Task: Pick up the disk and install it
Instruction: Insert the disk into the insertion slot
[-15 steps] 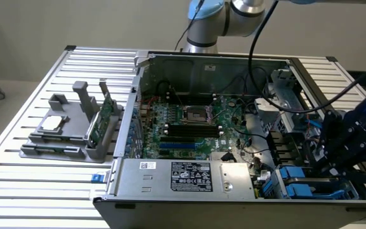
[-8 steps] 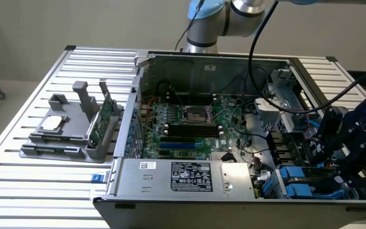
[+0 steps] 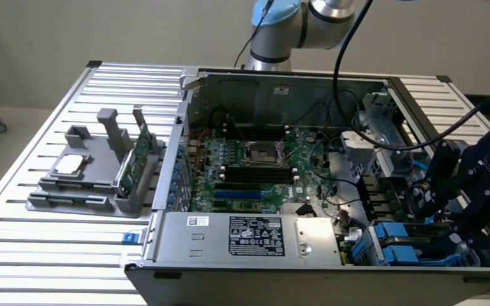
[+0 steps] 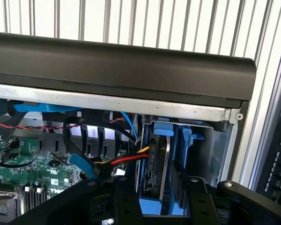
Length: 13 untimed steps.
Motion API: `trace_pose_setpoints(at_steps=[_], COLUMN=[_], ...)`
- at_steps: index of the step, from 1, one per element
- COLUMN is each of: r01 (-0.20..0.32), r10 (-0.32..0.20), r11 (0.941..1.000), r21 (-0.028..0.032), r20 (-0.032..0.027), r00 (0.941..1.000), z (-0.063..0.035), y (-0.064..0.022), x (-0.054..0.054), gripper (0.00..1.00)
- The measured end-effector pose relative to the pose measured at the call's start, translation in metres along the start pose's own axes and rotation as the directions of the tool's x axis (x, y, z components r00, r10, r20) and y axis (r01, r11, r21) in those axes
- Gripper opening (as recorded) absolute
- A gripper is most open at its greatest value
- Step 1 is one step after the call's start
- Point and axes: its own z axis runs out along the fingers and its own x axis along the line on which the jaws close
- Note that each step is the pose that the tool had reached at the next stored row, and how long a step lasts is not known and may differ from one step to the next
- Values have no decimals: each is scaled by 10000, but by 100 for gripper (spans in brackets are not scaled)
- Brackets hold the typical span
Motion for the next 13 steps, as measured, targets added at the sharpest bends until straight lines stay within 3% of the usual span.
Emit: trace_pose_setpoints(at_steps=[13], r01=[0], r10=[0], r11=[10000], r21=[5], r20=[-2], r00=[10000], z=[-155], y=[-28], x=[-21], gripper=[43])
